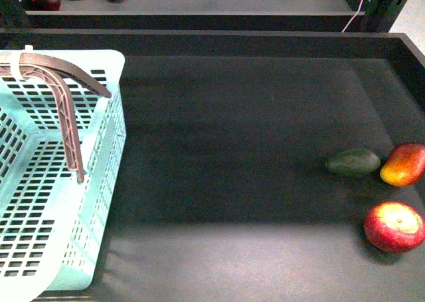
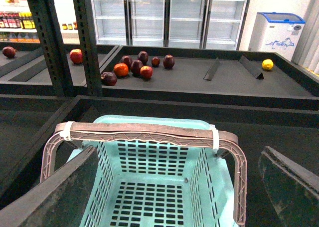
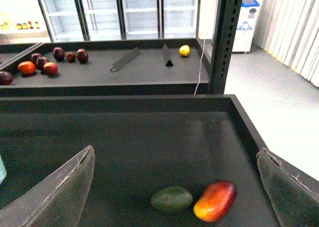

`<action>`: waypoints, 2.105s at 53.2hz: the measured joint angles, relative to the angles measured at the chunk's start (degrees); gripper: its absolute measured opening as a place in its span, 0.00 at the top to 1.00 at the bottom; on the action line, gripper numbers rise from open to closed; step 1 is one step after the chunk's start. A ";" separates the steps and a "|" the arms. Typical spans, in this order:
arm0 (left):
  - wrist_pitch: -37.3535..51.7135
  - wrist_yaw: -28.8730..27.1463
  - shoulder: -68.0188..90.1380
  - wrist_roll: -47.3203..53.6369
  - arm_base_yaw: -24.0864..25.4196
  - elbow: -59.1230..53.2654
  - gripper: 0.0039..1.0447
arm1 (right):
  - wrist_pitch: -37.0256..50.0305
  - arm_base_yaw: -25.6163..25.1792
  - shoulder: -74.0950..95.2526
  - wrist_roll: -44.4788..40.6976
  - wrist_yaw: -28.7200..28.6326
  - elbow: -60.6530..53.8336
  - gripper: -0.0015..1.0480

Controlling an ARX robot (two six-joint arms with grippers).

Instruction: Pick apple with right arm and hold basket with left

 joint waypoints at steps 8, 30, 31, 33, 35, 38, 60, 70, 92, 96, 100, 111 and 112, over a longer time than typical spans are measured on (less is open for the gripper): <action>0.00 -0.02 0.00 0.00 0.00 0.00 0.06 | 0.00 0.00 0.00 0.00 0.00 0.00 0.08; 0.00 0.00 0.00 0.00 0.00 0.00 0.06 | 0.00 0.00 0.00 0.00 0.00 0.00 0.08; 0.00 0.00 0.00 0.00 0.00 0.00 0.06 | 0.00 0.00 0.00 0.00 0.00 0.00 0.08; 0.00 0.00 0.00 0.00 0.00 0.00 0.06 | 0.00 0.00 0.00 0.00 0.00 0.00 0.08; 0.00 0.00 0.00 0.00 0.00 0.00 0.06 | 0.00 0.00 0.00 0.00 0.00 0.00 0.08; 0.00 0.00 0.00 0.00 0.00 0.00 0.06 | 0.00 0.00 0.00 0.00 0.00 0.00 0.08; -10.86 5.40 31.06 -37.42 4.35 13.75 0.06 | -0.02 0.00 -0.04 0.00 -0.09 0.00 0.08; 10.84 12.46 57.29 -54.75 6.78 19.10 0.06 | -0.02 0.00 -0.04 0.00 -0.07 0.00 0.08; 24.06 11.56 86.82 -64.00 8.28 33.70 0.06 | -0.02 0.00 -0.04 0.00 -0.07 0.00 0.08; 24.20 11.04 89.09 -64.06 8.74 35.10 0.06 | -0.02 0.00 -0.04 0.00 -0.07 0.00 0.08; 24.30 10.32 91.43 -64.11 9.29 36.74 0.06 | -0.02 0.00 -0.04 0.00 -0.07 0.00 0.08; 23.58 7.82 97.13 -63.89 9.31 41.57 0.06 | -0.02 0.00 -0.04 0.00 -0.07 0.00 0.08; 23.56 7.61 97.50 -63.89 9.27 41.86 0.06 | -0.02 0.00 -0.04 0.00 -0.07 0.00 0.08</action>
